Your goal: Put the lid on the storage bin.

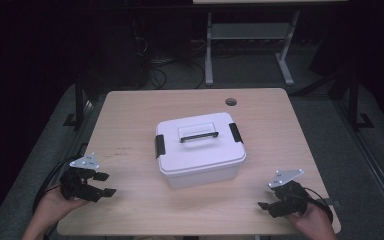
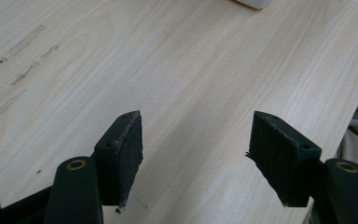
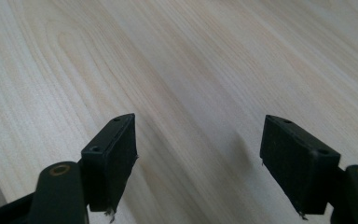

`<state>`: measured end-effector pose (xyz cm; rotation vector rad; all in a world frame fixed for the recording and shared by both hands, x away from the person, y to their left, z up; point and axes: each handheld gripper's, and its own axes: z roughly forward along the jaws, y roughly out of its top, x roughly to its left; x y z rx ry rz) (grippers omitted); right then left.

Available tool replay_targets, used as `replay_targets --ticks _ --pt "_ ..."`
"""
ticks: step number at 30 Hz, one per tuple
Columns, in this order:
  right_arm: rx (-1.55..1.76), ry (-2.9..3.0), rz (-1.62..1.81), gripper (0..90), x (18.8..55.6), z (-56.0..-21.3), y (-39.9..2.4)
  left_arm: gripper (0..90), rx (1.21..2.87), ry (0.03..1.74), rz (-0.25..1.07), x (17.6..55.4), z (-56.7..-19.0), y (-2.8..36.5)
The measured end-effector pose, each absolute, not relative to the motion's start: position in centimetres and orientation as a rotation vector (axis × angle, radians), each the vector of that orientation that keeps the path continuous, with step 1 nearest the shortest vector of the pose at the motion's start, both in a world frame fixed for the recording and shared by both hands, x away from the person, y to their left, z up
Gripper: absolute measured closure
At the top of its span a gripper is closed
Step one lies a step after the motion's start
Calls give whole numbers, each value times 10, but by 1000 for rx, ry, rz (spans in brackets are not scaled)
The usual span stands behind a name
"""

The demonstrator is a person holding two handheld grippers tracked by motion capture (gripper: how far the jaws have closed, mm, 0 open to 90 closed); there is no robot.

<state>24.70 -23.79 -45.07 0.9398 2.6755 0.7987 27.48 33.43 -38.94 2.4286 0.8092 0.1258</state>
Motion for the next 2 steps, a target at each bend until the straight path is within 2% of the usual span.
replay_targets --ticks 2 --pt "939 2675 800 264 247 -451 -238 339 2431 811 126 275 -390 334"
